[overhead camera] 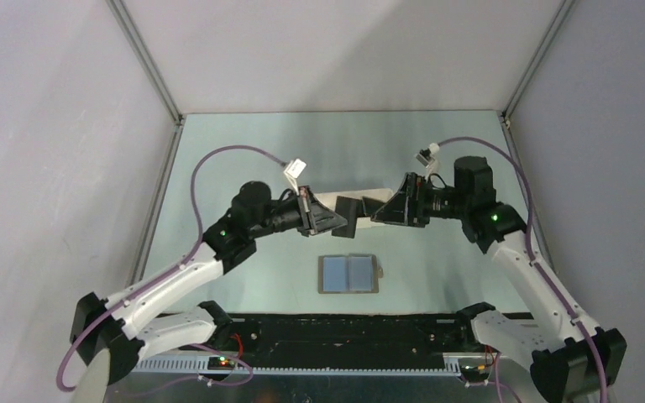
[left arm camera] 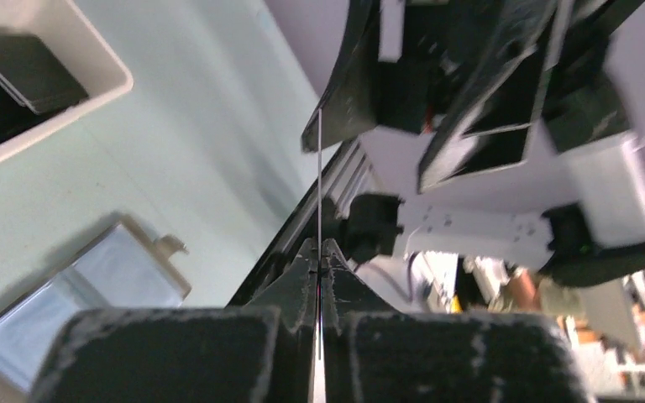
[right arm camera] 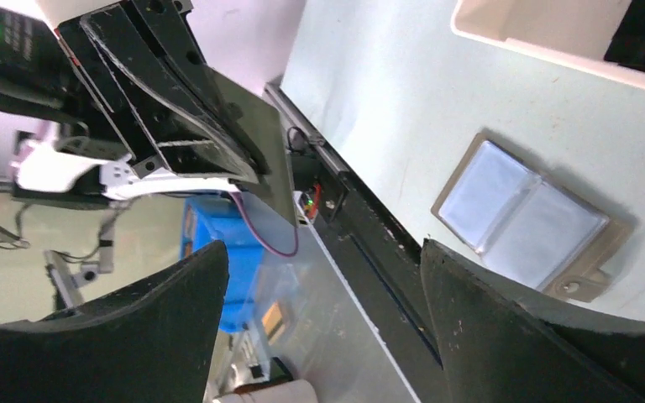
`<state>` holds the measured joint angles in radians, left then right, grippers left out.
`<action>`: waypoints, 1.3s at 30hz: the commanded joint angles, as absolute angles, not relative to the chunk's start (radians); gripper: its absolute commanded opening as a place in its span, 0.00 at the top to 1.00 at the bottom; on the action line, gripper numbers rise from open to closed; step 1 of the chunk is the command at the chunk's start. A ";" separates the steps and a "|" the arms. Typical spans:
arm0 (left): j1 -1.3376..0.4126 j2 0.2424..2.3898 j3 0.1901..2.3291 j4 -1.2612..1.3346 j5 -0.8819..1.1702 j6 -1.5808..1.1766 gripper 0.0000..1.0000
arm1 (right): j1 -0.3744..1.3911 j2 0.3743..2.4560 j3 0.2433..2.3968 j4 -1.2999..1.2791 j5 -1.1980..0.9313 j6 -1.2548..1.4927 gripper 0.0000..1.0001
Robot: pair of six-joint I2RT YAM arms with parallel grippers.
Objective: Put the credit cards into the card holder
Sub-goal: Pick up the credit card from the storage box, then insert the credit card into the card holder.
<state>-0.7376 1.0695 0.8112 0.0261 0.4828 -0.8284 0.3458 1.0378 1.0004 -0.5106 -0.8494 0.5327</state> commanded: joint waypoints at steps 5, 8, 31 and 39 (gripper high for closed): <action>-0.743 0.985 0.694 0.474 0.401 -1.108 1.00 | 0.379 1.020 0.840 0.083 -1.013 0.929 0.21; -0.749 0.985 0.698 0.496 0.436 -1.118 1.00 | 0.411 1.046 0.841 0.203 -1.024 0.993 0.26; -0.755 0.948 0.566 0.428 0.278 -1.163 0.41 | 0.414 1.079 0.853 0.116 -1.023 0.924 1.00; -0.747 0.889 0.463 -0.028 0.046 -1.161 0.35 | 0.430 1.107 0.833 -0.409 -0.880 0.504 1.00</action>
<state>-0.7525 0.9077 0.4599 0.2268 0.2005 -1.1549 0.4038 1.0901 0.8326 -0.1501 -0.9611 0.7349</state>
